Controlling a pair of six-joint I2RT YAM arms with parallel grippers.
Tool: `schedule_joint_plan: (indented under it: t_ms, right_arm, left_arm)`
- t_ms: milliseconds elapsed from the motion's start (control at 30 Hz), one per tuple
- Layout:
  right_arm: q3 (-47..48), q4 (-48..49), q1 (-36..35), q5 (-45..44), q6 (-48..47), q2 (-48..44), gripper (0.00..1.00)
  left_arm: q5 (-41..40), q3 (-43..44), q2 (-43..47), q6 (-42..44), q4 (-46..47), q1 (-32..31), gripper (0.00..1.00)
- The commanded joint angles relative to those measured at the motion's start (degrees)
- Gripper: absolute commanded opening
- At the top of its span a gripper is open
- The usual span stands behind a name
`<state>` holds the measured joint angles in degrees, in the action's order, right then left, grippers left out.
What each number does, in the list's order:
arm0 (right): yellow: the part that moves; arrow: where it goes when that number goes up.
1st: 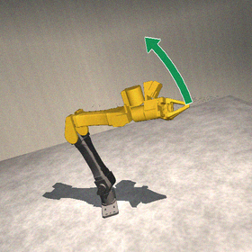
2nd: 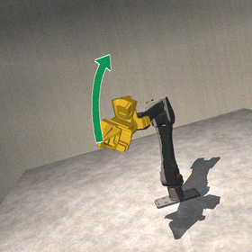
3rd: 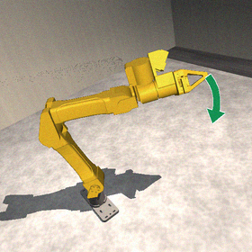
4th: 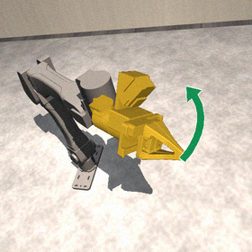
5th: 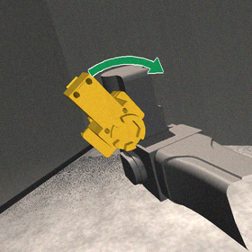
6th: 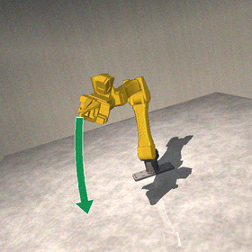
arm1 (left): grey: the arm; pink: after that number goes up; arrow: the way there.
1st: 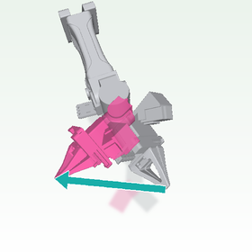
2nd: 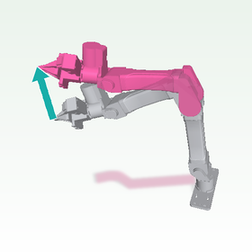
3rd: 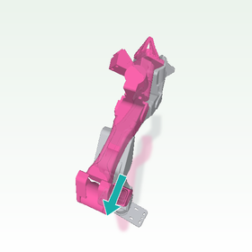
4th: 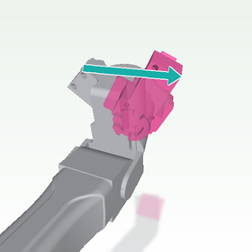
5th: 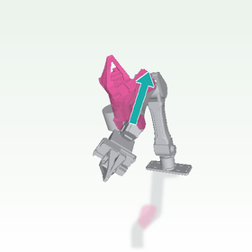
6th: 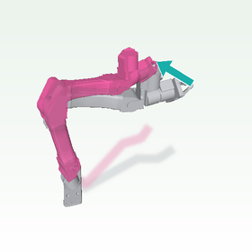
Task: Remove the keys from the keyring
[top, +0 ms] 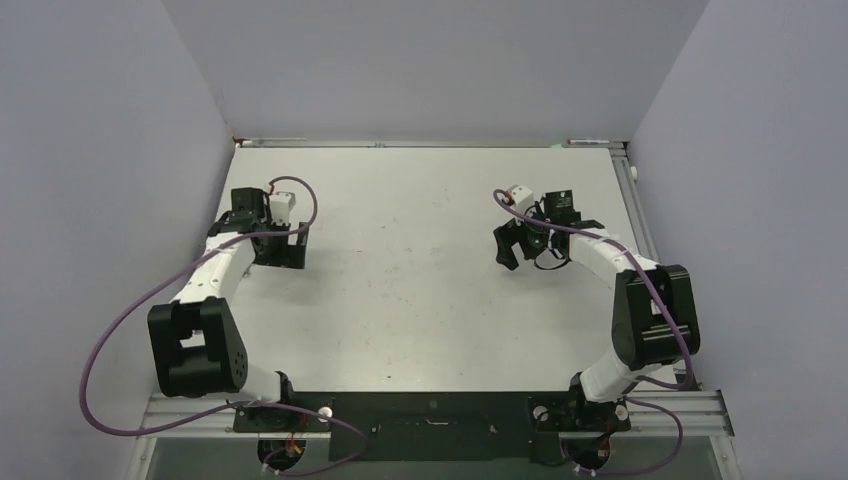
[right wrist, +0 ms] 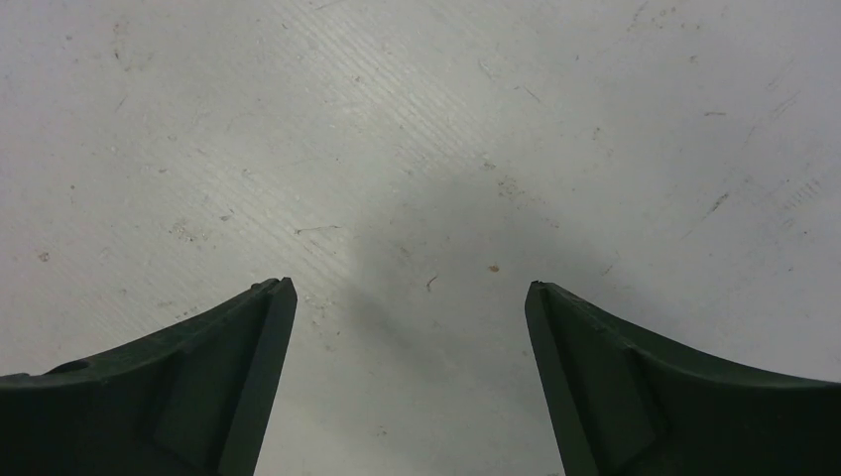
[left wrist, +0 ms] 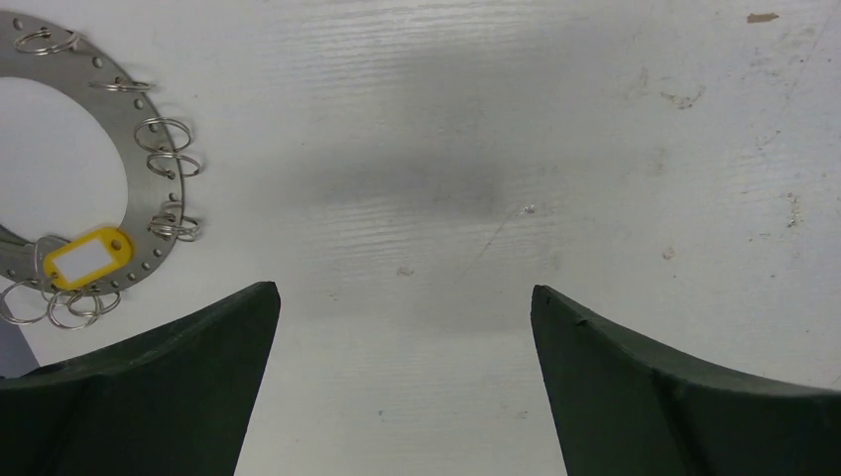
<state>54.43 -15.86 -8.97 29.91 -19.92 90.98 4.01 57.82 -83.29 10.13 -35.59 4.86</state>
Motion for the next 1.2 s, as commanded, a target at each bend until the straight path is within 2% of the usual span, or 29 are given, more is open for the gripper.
schedule_joint_plan:
  t_ms: [0,167,433,667,833,1167]
  right_arm:
    - [3.0,-1.3,0.3,0.9,-1.5,0.9,0.90]
    - [3.9,-2.1,0.3,1.8,-1.9,1.7,0.90]
    - [4.6,-3.5,0.3,2.7,-2.5,2.4,0.90]
    - [4.3,-3.6,0.3,2.3,-2.8,2.0,0.90]
    - [4.3,-3.7,0.3,2.2,-2.9,2.0,0.90]
    - [4.3,-3.7,0.3,2.6,-2.8,2.4,0.90]
  left_arm:
    - [3.0,2.4,1.4,4.0,-0.5,3.9,0.96]
    - [5.8,8.6,-3.8,10.9,-4.3,11.7,0.96]
    - [6.3,17.1,-12.6,18.2,-6.0,17.3,0.96]
    - [10.3,22.7,-20.6,19.6,-9.3,18.8,0.96]
    - [13.7,22.4,-23.5,19.8,-11.1,18.8,0.96]
    - [13.4,21.7,-27.4,19.7,-9.0,19.8,0.96]
